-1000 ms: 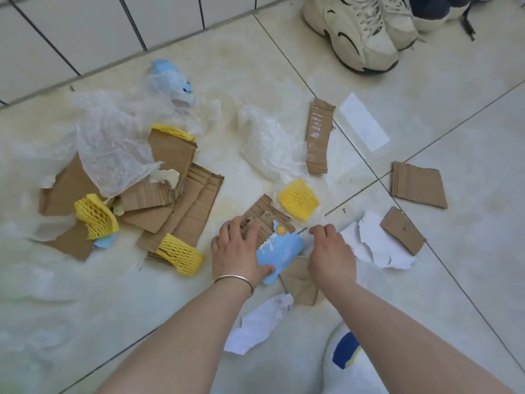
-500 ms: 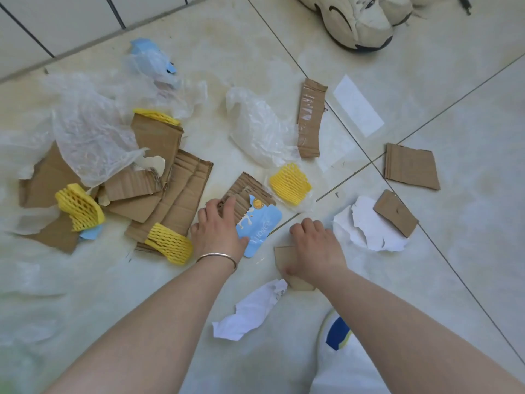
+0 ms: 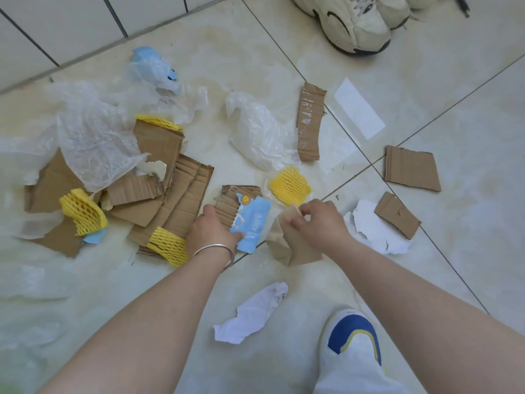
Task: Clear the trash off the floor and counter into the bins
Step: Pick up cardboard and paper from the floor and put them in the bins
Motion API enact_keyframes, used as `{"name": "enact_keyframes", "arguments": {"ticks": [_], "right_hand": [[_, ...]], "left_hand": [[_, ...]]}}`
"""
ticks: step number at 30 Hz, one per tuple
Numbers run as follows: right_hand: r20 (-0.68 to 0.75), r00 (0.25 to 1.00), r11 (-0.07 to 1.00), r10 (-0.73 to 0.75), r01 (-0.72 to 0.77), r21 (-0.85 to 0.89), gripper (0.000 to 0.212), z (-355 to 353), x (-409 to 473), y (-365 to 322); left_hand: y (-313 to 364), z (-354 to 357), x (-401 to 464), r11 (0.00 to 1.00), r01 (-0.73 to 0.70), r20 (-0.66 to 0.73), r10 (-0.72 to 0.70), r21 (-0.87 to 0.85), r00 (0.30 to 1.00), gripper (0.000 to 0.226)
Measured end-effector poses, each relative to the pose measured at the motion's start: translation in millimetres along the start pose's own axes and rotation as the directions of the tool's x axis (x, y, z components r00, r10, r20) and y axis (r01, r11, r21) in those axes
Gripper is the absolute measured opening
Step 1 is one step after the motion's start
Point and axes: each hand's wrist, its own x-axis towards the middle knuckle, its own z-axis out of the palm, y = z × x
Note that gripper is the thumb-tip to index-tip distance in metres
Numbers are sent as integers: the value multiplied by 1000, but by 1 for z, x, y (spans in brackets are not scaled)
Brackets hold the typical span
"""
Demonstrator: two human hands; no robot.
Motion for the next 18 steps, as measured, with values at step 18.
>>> {"name": "enact_keyframes", "arguments": {"ticks": [18], "right_hand": [[572, 734, 601, -367, 656, -457, 36, 90, -72, -15]], "left_hand": [[-22, -29, -4, 861, 197, 217, -104, -468, 971, 29]]}}
